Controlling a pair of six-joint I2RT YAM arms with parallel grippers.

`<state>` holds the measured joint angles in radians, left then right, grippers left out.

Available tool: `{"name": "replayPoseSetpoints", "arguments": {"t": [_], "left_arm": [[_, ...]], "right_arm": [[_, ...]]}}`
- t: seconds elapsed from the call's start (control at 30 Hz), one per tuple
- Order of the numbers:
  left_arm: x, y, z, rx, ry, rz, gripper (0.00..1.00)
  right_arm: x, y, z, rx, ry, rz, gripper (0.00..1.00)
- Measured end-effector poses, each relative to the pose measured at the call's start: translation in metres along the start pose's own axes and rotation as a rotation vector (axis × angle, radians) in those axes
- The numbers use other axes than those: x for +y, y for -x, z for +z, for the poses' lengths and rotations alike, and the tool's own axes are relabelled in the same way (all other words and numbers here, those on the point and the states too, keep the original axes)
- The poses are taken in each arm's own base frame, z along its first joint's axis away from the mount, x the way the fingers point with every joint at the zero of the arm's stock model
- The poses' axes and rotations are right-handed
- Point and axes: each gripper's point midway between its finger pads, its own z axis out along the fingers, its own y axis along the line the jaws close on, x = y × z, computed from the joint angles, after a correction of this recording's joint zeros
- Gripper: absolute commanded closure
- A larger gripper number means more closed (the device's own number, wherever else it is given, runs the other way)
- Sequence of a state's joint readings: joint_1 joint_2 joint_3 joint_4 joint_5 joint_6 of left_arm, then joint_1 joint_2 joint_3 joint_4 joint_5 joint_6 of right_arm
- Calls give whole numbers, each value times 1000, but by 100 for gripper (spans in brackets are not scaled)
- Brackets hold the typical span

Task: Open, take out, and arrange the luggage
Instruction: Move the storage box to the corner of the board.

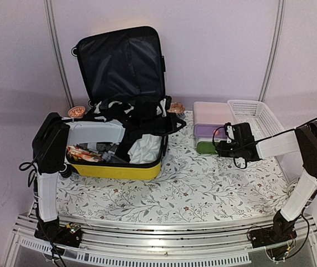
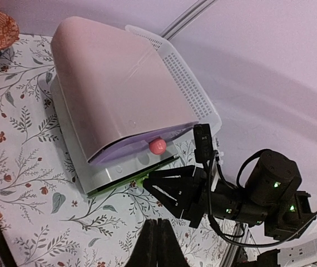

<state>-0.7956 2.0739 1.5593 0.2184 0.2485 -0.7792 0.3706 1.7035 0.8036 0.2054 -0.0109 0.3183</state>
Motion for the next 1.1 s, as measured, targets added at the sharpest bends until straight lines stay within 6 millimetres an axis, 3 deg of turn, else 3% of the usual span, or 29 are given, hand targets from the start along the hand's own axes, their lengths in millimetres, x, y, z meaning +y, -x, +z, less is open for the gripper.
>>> {"name": "replayPoseSetpoints", "arguments": {"t": [0.1,0.23,0.43,1.1], "left_arm": [[-3,3,-2,-6,-5,4,100],[-7,6,-4,-12,-11,6,100],[-7,6,-5,-13,-11,6,100],[-7,6,-5,-12,-11,7,100]], "right_arm": [[5,0,0,-6,10,-4,61],[3,-5,0,-7,-2,15,57],[-9,-21,0,15,-51,62,57],[-3,-18,14,-5,-61,114,56]]}}
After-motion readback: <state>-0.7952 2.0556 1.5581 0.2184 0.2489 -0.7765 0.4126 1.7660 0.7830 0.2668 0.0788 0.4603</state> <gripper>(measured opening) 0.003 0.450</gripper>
